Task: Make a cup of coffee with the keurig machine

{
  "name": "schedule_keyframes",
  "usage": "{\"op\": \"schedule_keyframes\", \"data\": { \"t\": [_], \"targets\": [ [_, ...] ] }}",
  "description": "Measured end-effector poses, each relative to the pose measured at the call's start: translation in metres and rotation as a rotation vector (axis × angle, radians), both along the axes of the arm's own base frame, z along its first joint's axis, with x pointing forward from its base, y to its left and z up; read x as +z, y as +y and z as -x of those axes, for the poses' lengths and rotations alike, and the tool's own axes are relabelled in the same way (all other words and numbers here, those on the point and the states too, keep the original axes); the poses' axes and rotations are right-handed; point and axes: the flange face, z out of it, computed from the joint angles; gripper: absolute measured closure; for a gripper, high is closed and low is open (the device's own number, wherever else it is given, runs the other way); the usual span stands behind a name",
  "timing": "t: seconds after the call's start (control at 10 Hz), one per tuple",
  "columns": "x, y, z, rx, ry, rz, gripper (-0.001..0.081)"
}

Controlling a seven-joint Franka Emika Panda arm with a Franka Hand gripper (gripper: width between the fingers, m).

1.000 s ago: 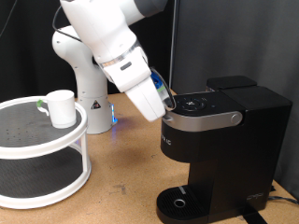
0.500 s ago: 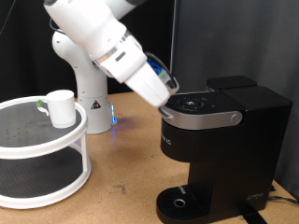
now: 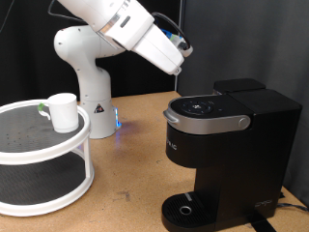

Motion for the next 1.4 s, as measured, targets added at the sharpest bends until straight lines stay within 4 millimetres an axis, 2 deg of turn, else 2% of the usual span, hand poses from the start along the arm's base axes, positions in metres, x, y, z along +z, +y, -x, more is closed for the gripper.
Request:
{"op": "schedule_keyframes", "data": {
  "t": [0.2,0.4,0.6,0.8,0.9,1.2,1.4],
  "targets": [
    [-0.004,-0.001,0.002,-0.002,0.011,0.006,0.0805],
    [-0.013,-0.010,0.010,-0.050,0.032,0.007,0.0805],
    [-0.013,-0.028,0.030,-0.076,0.090,-0.011,0.0805],
    [-0.011,-0.045,0.057,0.041,0.191,-0.003,0.0805],
    [-0.009,-0.048,0.065,0.075,0.215,0.003,0.0805],
    [-0.014,-0.053,0.060,-0.022,0.190,0.009,0.0805],
    [-0.015,-0.065,0.069,-0.134,0.198,0.006,0.0805]
  ]
}}
